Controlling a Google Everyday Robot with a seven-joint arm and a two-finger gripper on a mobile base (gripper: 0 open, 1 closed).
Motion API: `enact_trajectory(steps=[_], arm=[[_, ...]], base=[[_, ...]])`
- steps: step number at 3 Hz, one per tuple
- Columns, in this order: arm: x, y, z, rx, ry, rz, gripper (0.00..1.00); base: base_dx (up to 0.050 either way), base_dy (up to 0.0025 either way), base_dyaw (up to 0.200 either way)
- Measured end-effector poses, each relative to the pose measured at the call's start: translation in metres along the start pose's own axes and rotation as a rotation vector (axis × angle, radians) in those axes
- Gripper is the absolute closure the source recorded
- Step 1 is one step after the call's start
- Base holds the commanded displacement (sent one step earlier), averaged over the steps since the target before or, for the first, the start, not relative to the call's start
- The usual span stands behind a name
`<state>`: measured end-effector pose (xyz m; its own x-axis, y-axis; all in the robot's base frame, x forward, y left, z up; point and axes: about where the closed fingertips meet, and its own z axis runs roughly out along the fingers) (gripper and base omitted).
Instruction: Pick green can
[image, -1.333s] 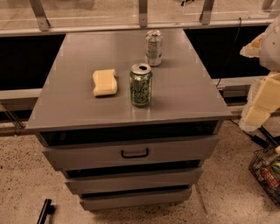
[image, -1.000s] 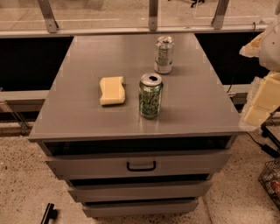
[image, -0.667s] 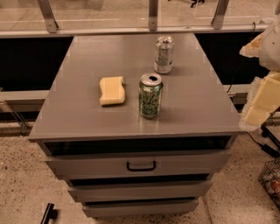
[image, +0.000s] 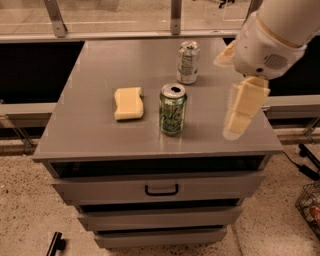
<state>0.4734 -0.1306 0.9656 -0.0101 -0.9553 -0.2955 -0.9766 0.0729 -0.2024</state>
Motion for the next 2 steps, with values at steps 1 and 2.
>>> enact_trajectory(steps=[1,2], arm=[[-0.0354,-0.0099,0.0229,-0.058,-0.096,-0.054,0.0],[-0.0388,-0.0108,0.026,-0.066,-0.109,-0.056,0.0]], base=[[0.0,0.0,0.0],[0.0,0.0,0.0]])
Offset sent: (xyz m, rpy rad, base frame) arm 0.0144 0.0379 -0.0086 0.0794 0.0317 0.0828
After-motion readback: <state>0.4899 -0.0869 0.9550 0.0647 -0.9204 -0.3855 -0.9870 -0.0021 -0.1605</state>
